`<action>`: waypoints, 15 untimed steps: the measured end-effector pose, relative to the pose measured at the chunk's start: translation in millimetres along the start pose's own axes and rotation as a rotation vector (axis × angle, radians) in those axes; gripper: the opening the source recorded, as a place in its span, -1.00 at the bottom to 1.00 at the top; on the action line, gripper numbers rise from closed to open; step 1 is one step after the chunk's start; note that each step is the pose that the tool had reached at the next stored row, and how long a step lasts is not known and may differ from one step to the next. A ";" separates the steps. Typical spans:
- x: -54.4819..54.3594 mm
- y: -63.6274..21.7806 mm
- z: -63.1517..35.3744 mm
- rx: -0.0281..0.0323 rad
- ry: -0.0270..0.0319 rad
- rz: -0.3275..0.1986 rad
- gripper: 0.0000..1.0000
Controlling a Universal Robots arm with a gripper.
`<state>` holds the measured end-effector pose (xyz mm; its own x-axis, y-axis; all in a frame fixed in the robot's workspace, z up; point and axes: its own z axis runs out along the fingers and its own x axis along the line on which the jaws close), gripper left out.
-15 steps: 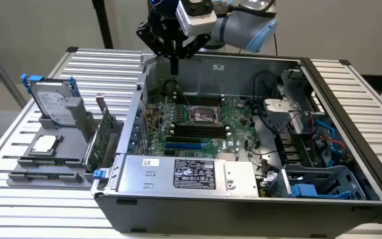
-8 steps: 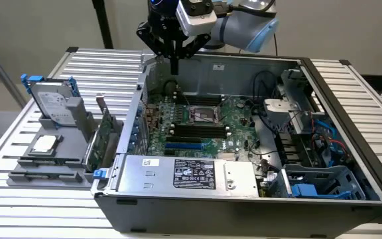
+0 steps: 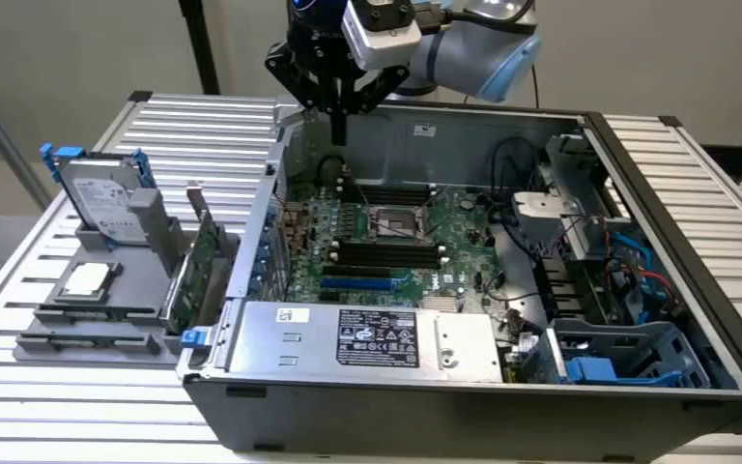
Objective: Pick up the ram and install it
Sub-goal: 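Reach for the ram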
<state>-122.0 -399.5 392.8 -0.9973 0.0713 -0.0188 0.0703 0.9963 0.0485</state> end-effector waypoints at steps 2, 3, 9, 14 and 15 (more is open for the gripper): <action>5.4 -3.4 -0.1 -0.0003 -0.0003 0.000 -1.00; 9.1 -5.6 -0.3 -0.0003 -0.0003 0.000 -1.00; 35.3 -18.1 -1.4 -0.0002 -0.0002 0.000 -1.00; 57.4 -27.8 -2.2 -0.0003 -0.0002 0.000 -1.00; 61.8 -29.6 -2.3 -0.0003 -0.0003 0.000 -1.00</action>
<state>-185.7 -424.8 392.5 -0.9973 0.0712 -0.0190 0.0702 0.9963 0.0488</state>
